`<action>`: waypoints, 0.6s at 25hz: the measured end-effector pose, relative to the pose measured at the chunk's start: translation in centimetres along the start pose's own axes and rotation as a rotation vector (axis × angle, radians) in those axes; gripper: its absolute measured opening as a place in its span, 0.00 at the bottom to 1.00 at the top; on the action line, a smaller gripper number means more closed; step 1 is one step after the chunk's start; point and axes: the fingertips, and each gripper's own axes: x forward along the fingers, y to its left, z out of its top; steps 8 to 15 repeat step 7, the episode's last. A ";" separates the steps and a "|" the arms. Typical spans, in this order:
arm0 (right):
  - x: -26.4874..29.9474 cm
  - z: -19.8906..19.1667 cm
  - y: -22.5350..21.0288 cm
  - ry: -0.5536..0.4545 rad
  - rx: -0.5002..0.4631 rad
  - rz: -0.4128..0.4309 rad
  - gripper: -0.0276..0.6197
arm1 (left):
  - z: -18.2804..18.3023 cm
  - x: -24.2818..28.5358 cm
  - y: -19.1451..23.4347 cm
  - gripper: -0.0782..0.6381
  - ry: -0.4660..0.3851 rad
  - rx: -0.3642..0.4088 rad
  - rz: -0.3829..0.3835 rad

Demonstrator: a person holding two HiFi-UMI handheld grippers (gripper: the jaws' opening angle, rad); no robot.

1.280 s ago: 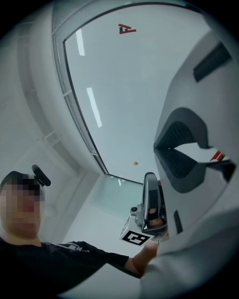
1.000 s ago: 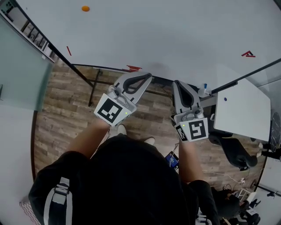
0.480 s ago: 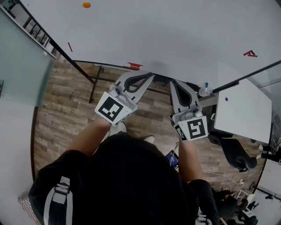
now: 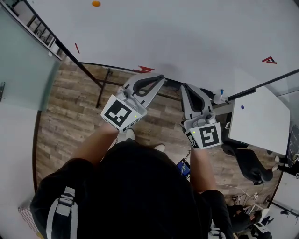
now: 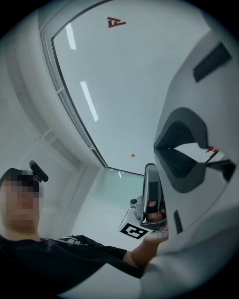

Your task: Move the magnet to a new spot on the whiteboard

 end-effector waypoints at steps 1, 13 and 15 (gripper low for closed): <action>0.1 0.1 0.0 -0.002 0.000 0.002 0.04 | 0.0 0.0 0.0 0.12 -0.002 -0.007 -0.002; 0.4 0.3 0.4 -0.006 0.000 0.014 0.04 | 0.0 -0.1 0.0 0.12 0.007 -0.012 -0.014; 0.4 0.3 0.4 -0.006 0.000 0.014 0.04 | 0.0 -0.1 0.0 0.12 0.007 -0.012 -0.014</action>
